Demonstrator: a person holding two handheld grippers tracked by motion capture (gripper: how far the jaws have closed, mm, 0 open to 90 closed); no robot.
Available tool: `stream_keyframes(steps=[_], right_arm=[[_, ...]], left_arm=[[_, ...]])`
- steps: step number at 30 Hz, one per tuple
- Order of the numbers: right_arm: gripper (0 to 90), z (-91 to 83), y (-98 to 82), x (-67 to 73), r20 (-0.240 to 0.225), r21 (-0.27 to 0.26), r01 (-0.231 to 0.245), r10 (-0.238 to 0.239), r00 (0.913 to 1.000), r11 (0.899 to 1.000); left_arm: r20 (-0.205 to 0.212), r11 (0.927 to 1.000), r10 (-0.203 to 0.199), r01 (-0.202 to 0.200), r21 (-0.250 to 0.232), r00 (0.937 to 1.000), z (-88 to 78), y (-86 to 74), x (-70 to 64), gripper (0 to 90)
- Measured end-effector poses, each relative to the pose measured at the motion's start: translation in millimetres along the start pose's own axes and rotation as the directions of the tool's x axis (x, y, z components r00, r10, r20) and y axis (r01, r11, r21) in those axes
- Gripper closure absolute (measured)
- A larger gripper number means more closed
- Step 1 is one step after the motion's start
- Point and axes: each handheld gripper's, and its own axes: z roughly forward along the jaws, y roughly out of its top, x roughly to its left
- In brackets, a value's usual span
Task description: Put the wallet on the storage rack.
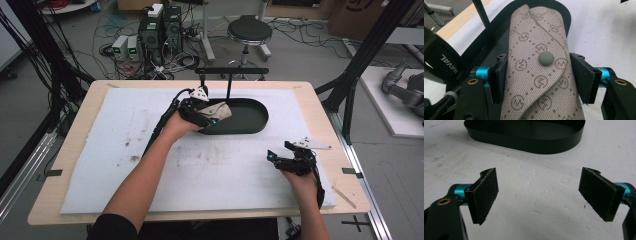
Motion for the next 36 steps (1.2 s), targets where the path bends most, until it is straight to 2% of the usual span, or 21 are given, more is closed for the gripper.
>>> stream_keyframes(steps=[8, 13, 17, 25, 36], right_arm=[[16.6, -0.9, -0.5, -1.3, 0.0, -0.003, -0.005, 0.005, 1.0, 1.0], [16.6, -0.8, -0.6, -1.2, 0.0, -0.003, -0.006, 0.006, 1.0, 1.0], [16.6, -1.2, -1.3, -1.9, 0.0, -0.002, -0.009, 0.009, 1.0, 1.0], [16.6, -2.7, -2.3, -3.9, 0.004, -0.004, -0.014, 0.014, 0.9999, 1.0], [16.6, -1.7, -2.0, -2.5, 0.001, 0.0, -0.01, 0.01, 1.0, 1.0]], left_arm=[[-0.01, 0.9999, -0.001, 0.001, 0.017, 0.9999, 23.1, 5.7, 7.9, 36.3], [-0.015, 0.9999, -0.016, 0.016, 0.0, 0.9998, 34.3, 5.9, 12.7, 36.3], [-0.018, 0.9995, -0.016, 0.017, 0.027, 0.9997, 45.0, 3.6, 14.8, 36.1], [-0.02, 0.9994, -0.035, 0.035, 0.002, 0.9992, 48.2, 6.0, 15.0, 36.1], [-0.035, 0.9986, -0.013, 0.014, 0.05, 0.9993, 65.3, 9.7, 19.4, 36.0]])
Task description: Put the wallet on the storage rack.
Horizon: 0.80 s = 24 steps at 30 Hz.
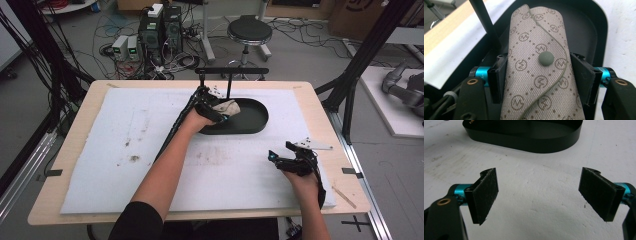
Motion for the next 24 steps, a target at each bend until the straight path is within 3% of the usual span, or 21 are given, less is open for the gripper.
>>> stream_keyframes(steps=[10, 16, 24], right_arm=[[16.6, -0.6, -0.9, -1.5, 0.002, -0.001, -0.003, 0.003, 1.0, 1.0], [16.6, -0.2, -1.2, -1.5, 0.005, 0.001, -0.006, 0.006, 1.0, 1.0], [16.6, 0.3, -1.1, -1.2, 0.003, 0.004, -0.003, 0.003, 1.0, 1.0]], left_arm=[[0.001, 0.9994, -0.017, 0.017, 0.03, 0.9998, 19.1, -10.5, 6.4, 36.0], [-0.017, 0.9963, -0.032, 0.033, 0.079, 0.9994, 23.3, -12.4, 8.6, 34.9], [-0.045, 0.9965, -0.041, 0.044, 0.071, 0.9981, 17.4, -9.4, 8.7, 22.2]])
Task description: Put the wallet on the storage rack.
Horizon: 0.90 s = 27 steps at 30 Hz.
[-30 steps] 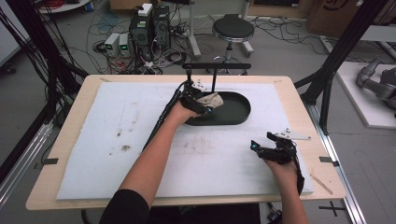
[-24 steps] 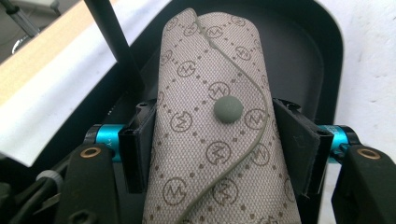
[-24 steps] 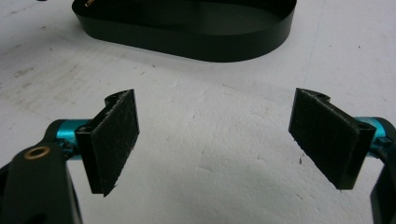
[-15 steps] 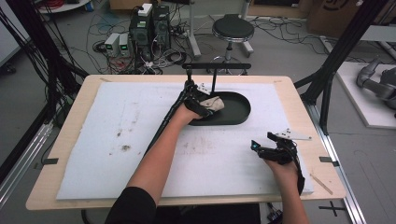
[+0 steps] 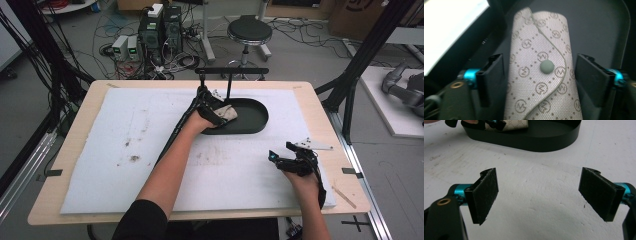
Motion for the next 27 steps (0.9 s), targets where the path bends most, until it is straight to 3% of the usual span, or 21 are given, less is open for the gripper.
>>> stream_keyframes(steps=[6, 18, 22, 27], right_arm=[[16.6, 0.0, 0.0, 0.1, 0.001, -0.002, 0.005, -0.005, 1.0, 1.0], [16.6, 0.0, 0.9, 2.6, 0.002, -0.003, 0.009, -0.009, 1.0, 1.0], [16.6, 0.6, 1.1, 3.5, 0.003, -0.001, 0.009, -0.009, 1.0, 1.0], [16.6, 1.3, 1.5, 3.5, 0.003, 0.0, 0.016, -0.016, 0.9999, 1.0]], left_arm=[[0.005, 0.9993, -0.02, 0.02, -0.032, 0.9998, -14.4, 3.1, 0.2, 18.1], [0.023, 0.991, -0.036, 0.039, -0.128, 0.9991, -63.8, -2.9, -8.7, 18.1], [0.025, 0.9843, -0.04, 0.044, -0.171, 0.9989, -84.4, -12.4, -13.6, 18.1], [0.034, 0.9799, -0.045, 0.051, -0.193, 0.9984, -98.2, -26.9, -16.1, 18.1]])
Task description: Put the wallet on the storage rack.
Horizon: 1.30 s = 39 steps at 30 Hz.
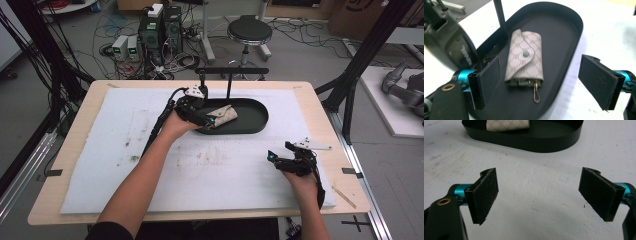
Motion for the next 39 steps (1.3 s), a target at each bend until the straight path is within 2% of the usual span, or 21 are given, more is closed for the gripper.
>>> stream_keyframes(steps=[2, 5, 9, 10, 11, 13, 14, 15, 17, 18, 19, 22, 23, 24, 25, 27, 33, 34, 36, 39], right_arm=[[16.6, 0.3, 0.2, 0.2, 0.0, 0.0, 0.0, 0.0, 1.0, 1.0], [16.6, 0.5, 0.3, -0.2, 0.001, -0.001, -0.001, 0.001, 1.0, 1.0], [16.6, 0.8, 0.5, -0.8, 0.001, 0.0, -0.005, 0.005, 1.0, 1.0], [16.6, 0.7, 0.4, -0.8, 0.001, 0.001, -0.004, 0.004, 1.0, 1.0], [16.6, 0.7, 0.4, -0.8, 0.001, 0.001, -0.004, 0.004, 1.0, 1.0], [16.6, 0.7, 0.1, -0.9, 0.0, 0.0, -0.002, 0.002, 1.0, 1.0], [16.6, 0.8, 0.1, -1.1, -0.001, 0.001, -0.005, 0.005, 1.0, 1.0], [16.6, 1.2, 0.1, -1.5, -0.001, 0.0, -0.004, 0.004, 1.0, 1.0], [16.6, 1.4, 0.2, -1.4, -0.003, 0.0, -0.006, 0.006, 1.0, 1.0], [16.6, 1.7, 0.1, -1.2, -0.003, 0.001, -0.005, 0.005, 1.0, 1.0], [16.6, 1.7, 0.1, -1.2, -0.003, 0.001, -0.005, 0.005, 1.0, 1.0], [16.6, 1.1, 0.3, 0.1, -0.005, -0.003, -0.006, 0.006, 1.0, 1.0], [16.6, 1.0, 0.6, 0.8, -0.006, -0.004, -0.009, 0.009, 0.9999, 1.0], [16.6, 1.1, 0.8, 1.0, -0.008, -0.005, -0.005, 0.005, 1.0, 1.0], [16.6, 1.1, 0.8, 1.0, -0.008, -0.005, -0.005, 0.005, 1.0, 1.0], [16.5, 1.7, 0.6, 0.9, -0.009, 0.001, -0.004, 0.004, 1.0, 1.0], [16.6, 2.1, 0.1, -0.5, -0.004, -0.002, -0.001, 0.001, 1.0, 1.0], [16.6, 2.1, -0.5, -0.8, -0.004, 0.0, -0.004, 0.004, 1.0, 1.0], [16.6, 2.4, -0.8, -1.3, -0.003, 0.0, -0.008, 0.008, 1.0, 1.0], [16.6, 1.4, -0.8, -1.6, -0.001, -0.001, -0.01, 0.01, 1.0, 1.0]], left_arm=[[-0.004, 0.9998, -0.007, 0.007, -0.018, 1.0, -13.3, -9.6, -2.1, 18.1], [-0.002, 0.9995, -0.012, 0.012, -0.028, 0.9999, -22.8, -15.4, -3.9, 18.2], [-0.004, 0.9992, -0.002, 0.002, -0.04, 1.0, -43.2, -27.8, -8.6, 18.2], [-0.01, 0.9988, -0.006, 0.005, -0.048, 0.9999, -53.3, -34.7, -10.3, 18.2], [-0.01, 0.9988, -0.006, 0.005, -0.048, 0.9999, -53.3, -34.7, -10.3, 18.1], [-0.022, 0.998, -0.015, 0.013, -0.063, 0.9996, -71.1, -46.9, -13.4, 18.1], [-0.022, 0.998, -0.015, 0.013, -0.063, 0.9996, -71.1, -46.9, -13.4, 18.2], [-0.03, 0.9967, -0.025, 0.022, -0.077, 0.9992, -84.5, -55.5, -16.3, 18.2], [-0.033, 0.9968, -0.026, 0.023, -0.077, 0.9991, -88.9, -58.1, -17.1, 18.1], [-0.036, 0.9954, -0.03, 0.026, -0.092, 0.9989, -99.2, -65.3, -21.0, 18.1], [-0.036, 0.9954, -0.03, 0.026, -0.092, 0.9989, -99.2, -65.3, -21.0, 18.1], [-0.034, 0.9952, -0.034, 0.03, -0.093, 0.9988, -114.5, -83.2, -29.0, 18.1], [-0.034, 0.9952, -0.034, 0.03, -0.093, 0.9988, -114.5, -83.2, -29.0, 18.1], [-0.036, 0.9947, -0.047, 0.044, -0.093, 0.9982, -120.3, -92.9, -33.1, 18.1], [-0.036, 0.9947, -0.047, 0.044, -0.093, 0.9982, -120.3, -92.9, -33.1, 18.1], [-0.043, 0.9943, -0.054, 0.05, -0.094, 0.9976, -127.6, -105.6, -37.7, 18.1], [-0.046, 0.9923, -0.066, 0.061, -0.108, 0.9967, -131.1, -120.2, -42.3, 18.1], [-0.048, 0.9909, -0.073, 0.067, -0.117, 0.9961, -130.4, -126.8, -43.2, 18.1], [-0.039, 0.9927, -0.082, 0.078, -0.092, 0.9959, -128.7, -129.1, -42.9, 18.1], [-0.041, 0.9923, -0.079, 0.075, -0.098, 0.996, -129.9, -130.5, -44.1, 18.1]])
